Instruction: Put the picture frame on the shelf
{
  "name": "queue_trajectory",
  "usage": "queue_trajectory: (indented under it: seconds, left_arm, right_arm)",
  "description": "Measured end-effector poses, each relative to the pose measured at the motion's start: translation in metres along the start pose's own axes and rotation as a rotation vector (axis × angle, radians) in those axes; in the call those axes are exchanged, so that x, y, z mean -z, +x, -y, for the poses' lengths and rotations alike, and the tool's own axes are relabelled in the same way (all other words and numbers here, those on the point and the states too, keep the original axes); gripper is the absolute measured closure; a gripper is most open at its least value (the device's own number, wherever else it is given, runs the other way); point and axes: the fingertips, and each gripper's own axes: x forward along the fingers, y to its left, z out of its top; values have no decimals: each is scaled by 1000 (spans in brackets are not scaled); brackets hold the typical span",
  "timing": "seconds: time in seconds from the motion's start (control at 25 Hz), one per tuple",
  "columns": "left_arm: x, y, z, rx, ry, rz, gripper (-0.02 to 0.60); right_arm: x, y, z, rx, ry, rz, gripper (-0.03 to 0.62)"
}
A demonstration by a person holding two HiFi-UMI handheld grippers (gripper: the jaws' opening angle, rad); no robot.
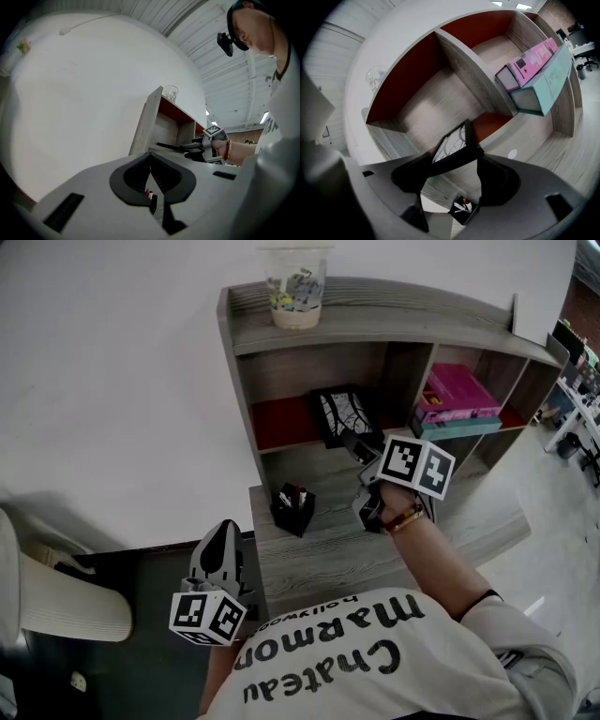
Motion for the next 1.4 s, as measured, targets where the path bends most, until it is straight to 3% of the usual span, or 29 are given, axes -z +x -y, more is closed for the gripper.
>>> queue_trajectory:
  seconds: [0.56,0.72,0.88,1.12,1.4]
  left_arm:
    - [16,14,35,58,-30,-65,565]
    - [14,16,62,100,-41,-66,565]
    - [16,11,92,120,-43,-65,565]
    - [18,-8,148,147,-45,-65,565]
    - [29,-41,205,151,-45,-64,565]
  right_arm:
    - [9,-29,6,-106,34,-8,286]
    - [20,-50,16,-113,57,-41,319]
    - [32,-80,13,-191,53,-98,425]
    - [38,-138,13,-281,-27,-121,533]
    - [44,-208,29,-268,-240,-81,543]
